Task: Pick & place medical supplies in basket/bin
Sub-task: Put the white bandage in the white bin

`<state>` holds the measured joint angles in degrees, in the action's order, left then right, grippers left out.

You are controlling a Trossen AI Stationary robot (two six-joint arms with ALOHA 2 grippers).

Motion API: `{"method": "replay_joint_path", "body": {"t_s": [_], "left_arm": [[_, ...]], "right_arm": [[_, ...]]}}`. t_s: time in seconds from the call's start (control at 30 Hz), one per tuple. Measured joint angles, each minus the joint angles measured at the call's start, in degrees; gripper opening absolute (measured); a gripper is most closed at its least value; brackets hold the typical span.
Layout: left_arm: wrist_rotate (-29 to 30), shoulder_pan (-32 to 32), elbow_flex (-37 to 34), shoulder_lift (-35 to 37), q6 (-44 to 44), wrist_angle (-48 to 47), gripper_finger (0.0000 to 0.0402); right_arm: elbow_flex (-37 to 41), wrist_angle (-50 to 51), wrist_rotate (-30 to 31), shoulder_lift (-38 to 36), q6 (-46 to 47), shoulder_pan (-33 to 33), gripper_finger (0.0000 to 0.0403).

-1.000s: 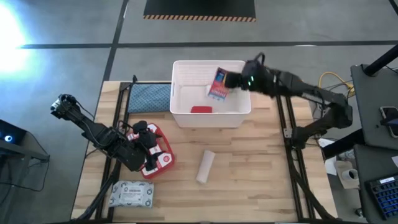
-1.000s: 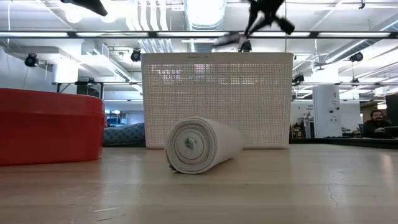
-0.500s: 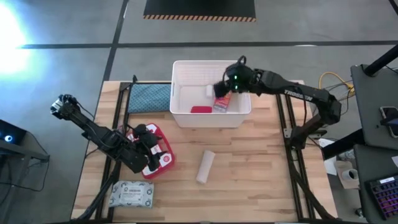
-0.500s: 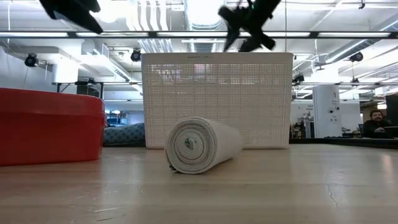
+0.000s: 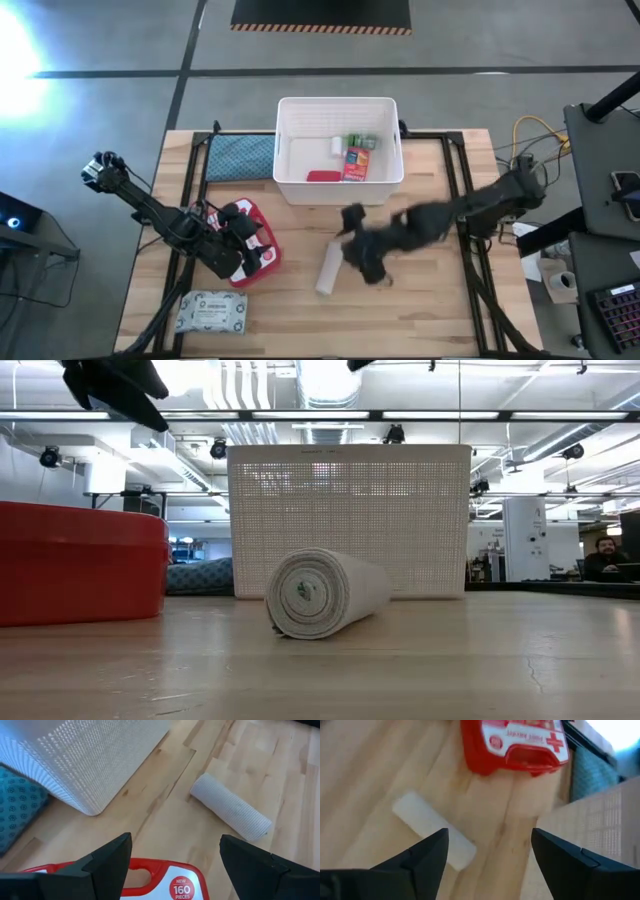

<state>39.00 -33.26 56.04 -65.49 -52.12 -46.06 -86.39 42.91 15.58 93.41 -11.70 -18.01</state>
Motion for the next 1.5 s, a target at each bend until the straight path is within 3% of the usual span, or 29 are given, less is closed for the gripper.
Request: {"method": "replay_joint_path", "body": {"t_s": [0.1, 0.17, 0.3, 0.47, 0.57, 0.63, 0.87, 1.27, 1.5], "left_arm": [[-0.51, 0.00, 0.59, 0.04, 0.98, 0.07, 0.0281], [-3.13, 0.33, 1.06, 0.04, 1.00, 0.10, 0.0281], [-8.08, 0.57, 1.75, 0.09, 0.96, 0.05, 0.0281], [-10.03, 0.57, 2.42, 0.09, 0.77, 0.03, 0.0281], [-10.16, 0.57, 2.77, 0.09, 0.33, 0.04, 0.0281], [-10.14, 0.57, 3.02, 0.09, 0.02, 0.02, 0.0281], [-10.14, 0.57, 3.65, 0.17, 0.97, 0.02, 0.0281], [-10.45, 0.57, 3.59, 0.17, 3.52, -0.06, 0.0281], [-10.44, 0.55, 3.61, 0.22, 3.59, -0.02, 0.0281]], "right_arm": [[-0.47, 0.72, 8.46, 4.38, -1.84, -3.08, 0.0282], [-1.78, 1.52, 9.84, 7.37, 1.49, -2.89, 0.0288], [-8.49, 8.44, 2.36, 13.90, 1.92, -0.72, 0.0289], [-16.08, 13.05, -3.67, 22.19, -17.94, -0.66, 0.0286], [-20.63, 13.53, -15.26, 26.18, -14.69, 1.17, 0.0288], [-23.33, 17.31, -17.64, 29.36, -14.68, 2.04, 0.0288], [-27.88, 20.53, -17.13, 35.97, -17.61, 1.97, 0.0289], [-21.45, 16.94, -13.45, 36.61, -22.66, 1.46, 0.0318], [-16.25, 8.00, -3.40, 36.63, -24.16, 1.40, 0.0306]]}}
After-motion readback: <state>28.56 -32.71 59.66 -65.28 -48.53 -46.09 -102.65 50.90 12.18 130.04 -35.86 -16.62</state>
